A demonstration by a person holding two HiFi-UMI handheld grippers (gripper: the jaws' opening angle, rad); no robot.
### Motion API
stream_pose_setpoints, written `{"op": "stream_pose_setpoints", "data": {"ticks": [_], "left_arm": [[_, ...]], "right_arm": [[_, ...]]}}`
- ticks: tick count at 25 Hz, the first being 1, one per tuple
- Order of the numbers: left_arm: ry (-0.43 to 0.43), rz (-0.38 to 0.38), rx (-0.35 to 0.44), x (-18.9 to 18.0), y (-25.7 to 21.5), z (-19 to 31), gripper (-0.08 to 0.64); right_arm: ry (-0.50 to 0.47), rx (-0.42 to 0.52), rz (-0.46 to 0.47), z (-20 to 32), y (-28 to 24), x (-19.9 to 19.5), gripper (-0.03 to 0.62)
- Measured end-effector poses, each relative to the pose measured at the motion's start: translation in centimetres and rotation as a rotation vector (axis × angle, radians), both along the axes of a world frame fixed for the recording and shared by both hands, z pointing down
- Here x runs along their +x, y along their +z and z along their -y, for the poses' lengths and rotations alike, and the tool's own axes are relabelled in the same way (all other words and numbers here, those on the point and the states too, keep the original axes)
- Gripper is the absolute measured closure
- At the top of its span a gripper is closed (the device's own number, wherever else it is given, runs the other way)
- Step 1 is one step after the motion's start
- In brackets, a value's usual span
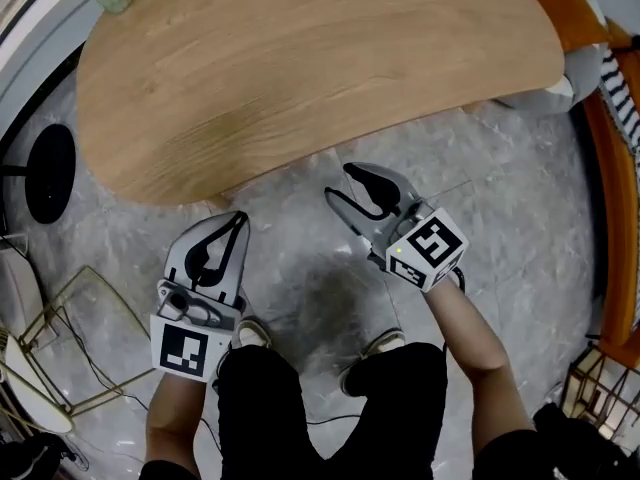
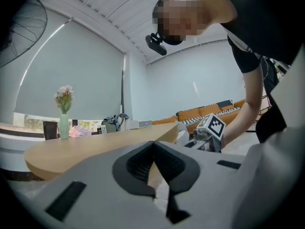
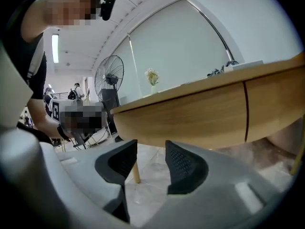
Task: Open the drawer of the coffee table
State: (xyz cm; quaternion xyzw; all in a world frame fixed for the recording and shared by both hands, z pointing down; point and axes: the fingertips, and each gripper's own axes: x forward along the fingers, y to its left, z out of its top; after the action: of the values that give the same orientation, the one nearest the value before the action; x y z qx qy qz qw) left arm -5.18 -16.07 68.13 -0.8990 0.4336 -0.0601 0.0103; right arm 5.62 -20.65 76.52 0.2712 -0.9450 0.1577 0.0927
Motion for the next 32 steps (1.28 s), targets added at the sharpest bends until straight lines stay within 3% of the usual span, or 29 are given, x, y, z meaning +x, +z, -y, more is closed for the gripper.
{"op": "stream_pose_setpoints", "data": {"ticks": [6, 10, 15, 20, 27, 32], "left_arm": [[-0.008, 0.025, 0.104, -0.2, 5.0, 0.7, 0.552], [-0.013, -0.001, 0.144, -0.7, 6.3, 1.0, 0.552], [-0.019, -0.003, 0.144, -1.0, 4.2, 0.2, 0.552], [0.008, 0.089, 0.155, -1.5, 5.8, -0.4, 0.552], [0.002, 0.126, 0.169, -1.6, 6.1, -0.6, 0.552], [-0.013, 0.112, 0.181, -1.8, 5.5, -0.3, 0.552]], "right_arm": [[-0.094, 0.05, 0.042, 1.5, 4.3, -3.0, 0.381], [-0.103, 0.011, 0.109, 2.6, 5.8, -3.9, 0.318], [-0.078, -0.119, 0.241, 4.3, 5.4, -4.7, 0.308], [-0.042, -0.144, 0.361, 5.8, 5.2, -5.3, 0.308], [-0.058, -0.246, 0.577, 6.6, 3.6, -4.9, 0.308], [-0.042, -0.273, 0.712, 7.6, 3.2, -4.0, 0.308]]}}
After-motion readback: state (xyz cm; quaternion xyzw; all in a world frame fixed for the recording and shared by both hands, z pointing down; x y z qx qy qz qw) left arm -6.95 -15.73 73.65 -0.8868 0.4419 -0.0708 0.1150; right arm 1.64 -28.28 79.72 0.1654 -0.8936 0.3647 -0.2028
